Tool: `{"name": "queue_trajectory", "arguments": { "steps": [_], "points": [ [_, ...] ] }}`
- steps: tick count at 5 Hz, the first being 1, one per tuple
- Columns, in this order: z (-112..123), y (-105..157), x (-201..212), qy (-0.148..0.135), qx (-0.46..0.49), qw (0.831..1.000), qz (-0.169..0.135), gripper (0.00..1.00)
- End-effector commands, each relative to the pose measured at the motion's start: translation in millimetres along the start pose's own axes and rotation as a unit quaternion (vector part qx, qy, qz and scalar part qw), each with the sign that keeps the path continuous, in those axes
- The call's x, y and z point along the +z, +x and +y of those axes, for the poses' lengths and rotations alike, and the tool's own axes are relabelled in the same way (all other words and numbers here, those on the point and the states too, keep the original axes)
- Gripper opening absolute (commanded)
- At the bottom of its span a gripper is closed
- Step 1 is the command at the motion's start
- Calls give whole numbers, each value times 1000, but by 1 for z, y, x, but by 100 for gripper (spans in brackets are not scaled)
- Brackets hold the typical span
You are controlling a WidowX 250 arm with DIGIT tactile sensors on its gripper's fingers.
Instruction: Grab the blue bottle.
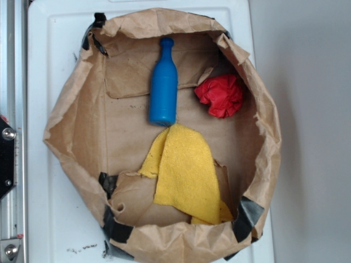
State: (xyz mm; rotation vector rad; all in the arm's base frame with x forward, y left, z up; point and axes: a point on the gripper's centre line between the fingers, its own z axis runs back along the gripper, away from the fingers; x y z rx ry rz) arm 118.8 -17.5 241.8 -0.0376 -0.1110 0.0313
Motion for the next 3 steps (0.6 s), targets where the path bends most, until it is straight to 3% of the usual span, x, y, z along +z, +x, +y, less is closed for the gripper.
{"name": "queue_trajectory", "arguments": {
  "steps": [1,3],
  "points": [
    [0,0,0,0,0,1000,0,100],
    [-11,76,-25,-39,100,994,-35,100]
  ]
}}
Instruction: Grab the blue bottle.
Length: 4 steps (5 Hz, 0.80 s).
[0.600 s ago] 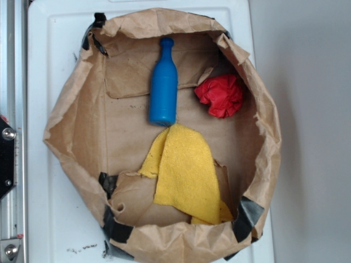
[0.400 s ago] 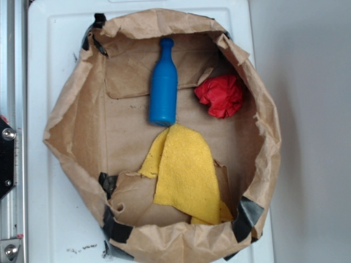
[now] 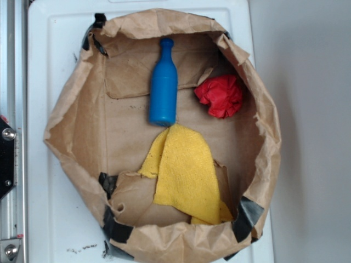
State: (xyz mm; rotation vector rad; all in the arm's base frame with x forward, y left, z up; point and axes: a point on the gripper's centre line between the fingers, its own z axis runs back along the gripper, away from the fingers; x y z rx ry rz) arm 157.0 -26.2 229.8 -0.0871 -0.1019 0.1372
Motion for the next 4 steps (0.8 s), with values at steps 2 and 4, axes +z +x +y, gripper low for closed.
{"name": "queue_trajectory", "arguments": {
  "steps": [2,4],
  "points": [
    [38,102,-57,-16,282,953,-115,100],
    [84,119,-106,73,346,930,-98,100]
  ]
}}
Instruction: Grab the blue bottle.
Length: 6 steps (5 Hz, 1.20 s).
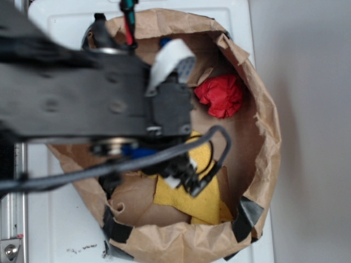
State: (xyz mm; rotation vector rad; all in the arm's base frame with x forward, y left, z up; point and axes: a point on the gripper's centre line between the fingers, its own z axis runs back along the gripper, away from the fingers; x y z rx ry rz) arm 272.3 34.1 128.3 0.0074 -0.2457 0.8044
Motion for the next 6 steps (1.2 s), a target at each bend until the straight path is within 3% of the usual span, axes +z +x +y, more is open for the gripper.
{"name": "queue_trajectory", "arguments": {
  "steps": [1,2,6],
  "points": [
    [34,31,-19,59,70,996,-5,100],
    [28,31,-22,61,68,996,15,100],
    [28,31,-22,61,68,996,15,100]
  ]
}}
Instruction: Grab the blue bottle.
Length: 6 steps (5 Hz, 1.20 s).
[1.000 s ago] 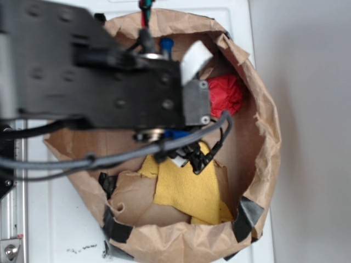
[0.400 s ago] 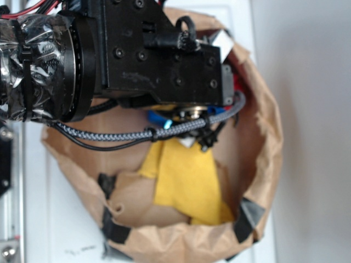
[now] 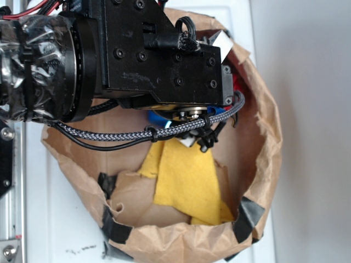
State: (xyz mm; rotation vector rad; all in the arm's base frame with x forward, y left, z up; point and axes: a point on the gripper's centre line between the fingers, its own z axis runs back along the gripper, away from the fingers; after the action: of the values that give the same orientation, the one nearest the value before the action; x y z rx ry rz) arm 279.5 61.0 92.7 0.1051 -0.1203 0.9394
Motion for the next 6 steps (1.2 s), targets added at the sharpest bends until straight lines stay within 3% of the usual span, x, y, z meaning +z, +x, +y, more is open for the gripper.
{"name": "queue_trajectory", "arguments": {
  "steps": [1,2,3,4,5,6],
  "points": [
    [-2,20,1,-51,43,997,-28,100],
    [-8,22,-4,-80,52,994,-49,100],
    [-15,25,-15,-60,53,996,-46,100],
    [-22,19,-24,-49,59,993,-87,100],
    [-20,16,-23,-46,58,992,-102,100],
    [-1,20,-6,-76,52,991,-93,100]
  ]
}}
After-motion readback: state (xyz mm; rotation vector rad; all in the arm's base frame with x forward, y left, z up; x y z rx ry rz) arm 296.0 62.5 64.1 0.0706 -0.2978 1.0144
